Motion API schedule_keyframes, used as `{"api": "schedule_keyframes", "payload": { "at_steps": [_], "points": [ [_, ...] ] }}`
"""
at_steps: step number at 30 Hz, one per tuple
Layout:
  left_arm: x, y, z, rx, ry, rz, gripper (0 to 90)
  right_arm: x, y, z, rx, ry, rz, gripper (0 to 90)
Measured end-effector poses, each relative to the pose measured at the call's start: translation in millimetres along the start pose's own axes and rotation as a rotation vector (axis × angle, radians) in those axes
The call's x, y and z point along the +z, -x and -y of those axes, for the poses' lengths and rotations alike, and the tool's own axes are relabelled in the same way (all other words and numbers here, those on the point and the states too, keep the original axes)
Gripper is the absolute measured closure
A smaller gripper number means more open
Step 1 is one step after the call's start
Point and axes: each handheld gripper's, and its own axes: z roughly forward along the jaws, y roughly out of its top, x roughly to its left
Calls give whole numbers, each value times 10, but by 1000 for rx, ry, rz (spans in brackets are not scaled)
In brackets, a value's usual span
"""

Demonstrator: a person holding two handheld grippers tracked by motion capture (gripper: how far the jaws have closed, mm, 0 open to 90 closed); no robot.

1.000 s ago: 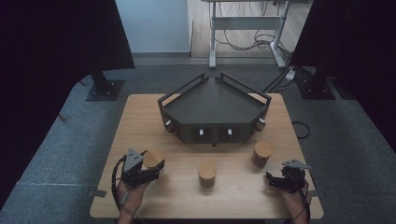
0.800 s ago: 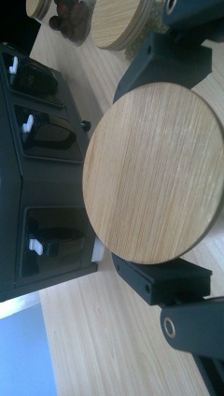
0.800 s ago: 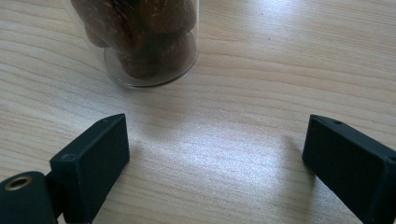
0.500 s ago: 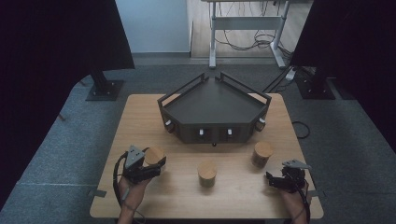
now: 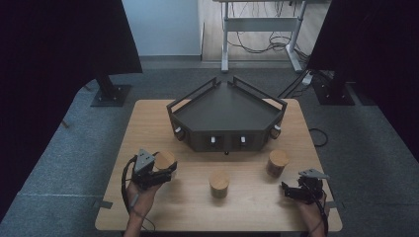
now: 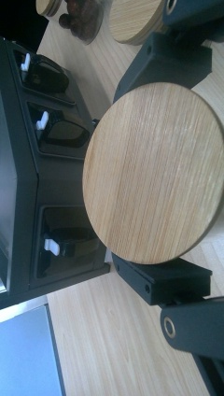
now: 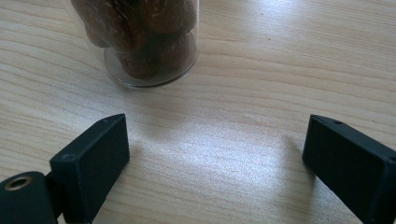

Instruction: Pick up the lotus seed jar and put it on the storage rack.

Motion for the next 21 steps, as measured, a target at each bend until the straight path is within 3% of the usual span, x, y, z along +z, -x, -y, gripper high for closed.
{"api": "schedule_keyframes", "payload": {
  "at_steps": [21],
  "points": [
    [68, -24, -125, 0, 2, 4, 238, 0, 0, 0, 0, 0, 0, 66]
  ]
}}
